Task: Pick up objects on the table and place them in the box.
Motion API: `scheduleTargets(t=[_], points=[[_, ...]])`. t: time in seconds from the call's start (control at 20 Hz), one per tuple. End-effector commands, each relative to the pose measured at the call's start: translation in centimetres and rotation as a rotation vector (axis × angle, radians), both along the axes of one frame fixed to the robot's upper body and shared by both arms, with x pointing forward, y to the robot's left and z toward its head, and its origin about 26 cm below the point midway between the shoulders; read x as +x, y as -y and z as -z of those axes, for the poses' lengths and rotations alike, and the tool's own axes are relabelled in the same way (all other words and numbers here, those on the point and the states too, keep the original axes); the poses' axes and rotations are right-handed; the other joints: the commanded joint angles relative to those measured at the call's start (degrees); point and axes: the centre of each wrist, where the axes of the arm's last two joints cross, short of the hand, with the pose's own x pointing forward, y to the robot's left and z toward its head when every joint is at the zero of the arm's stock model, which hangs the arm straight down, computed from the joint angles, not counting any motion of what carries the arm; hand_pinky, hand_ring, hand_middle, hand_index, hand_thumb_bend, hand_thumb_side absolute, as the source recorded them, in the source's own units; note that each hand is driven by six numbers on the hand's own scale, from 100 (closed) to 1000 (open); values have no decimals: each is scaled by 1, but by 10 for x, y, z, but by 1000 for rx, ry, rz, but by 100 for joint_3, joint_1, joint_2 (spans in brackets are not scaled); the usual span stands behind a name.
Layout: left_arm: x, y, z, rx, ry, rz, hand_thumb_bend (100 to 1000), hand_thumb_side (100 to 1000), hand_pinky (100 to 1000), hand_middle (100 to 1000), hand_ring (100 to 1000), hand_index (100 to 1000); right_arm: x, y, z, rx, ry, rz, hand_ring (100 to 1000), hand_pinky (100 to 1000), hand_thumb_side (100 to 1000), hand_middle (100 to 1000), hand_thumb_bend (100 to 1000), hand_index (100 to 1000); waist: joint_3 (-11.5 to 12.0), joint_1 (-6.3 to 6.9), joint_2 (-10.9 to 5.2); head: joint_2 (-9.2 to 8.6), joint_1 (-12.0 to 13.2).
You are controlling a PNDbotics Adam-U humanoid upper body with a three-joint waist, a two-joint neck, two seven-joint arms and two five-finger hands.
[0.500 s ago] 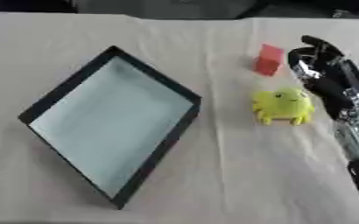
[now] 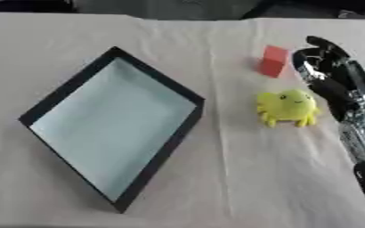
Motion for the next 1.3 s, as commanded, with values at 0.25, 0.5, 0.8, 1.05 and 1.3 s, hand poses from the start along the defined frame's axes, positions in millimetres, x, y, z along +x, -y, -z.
scheduleTargets(t=[0.25, 0.5, 0.8, 1.05, 1.3], points=[[-1, -5, -8, 25, 18, -9, 436, 654, 798, 787, 571, 786, 6, 36, -55, -216, 108, 65, 795, 827, 315, 740, 357, 903, -25, -29, -114, -4, 18], [-2, -5, -7, 33, 14, -7, 434, 654, 798, 787, 572, 786, 10, 43, -97, -491, 113, 29, 844, 858, 381, 807, 463, 937, -43, -37, -134, -4, 25], [-2, -6, -7, 40, 9, -3, 434, 655, 798, 788, 572, 785, 21, 44, -134, -786, 48, -38, 865, 877, 403, 829, 544, 944, -39, -46, -161, -4, -20], [-2, -7, -6, 43, 4, -6, 433, 655, 798, 788, 572, 785, 30, 60, -152, -927, 0, -19, 877, 890, 415, 842, 582, 944, -35, -65, -161, -4, -45], [-2, -8, -6, 46, 4, -8, 433, 655, 798, 787, 572, 785, 27, 77, -154, -1002, -42, -2, 881, 894, 425, 845, 586, 945, -50, -90, -159, -4, -67]])
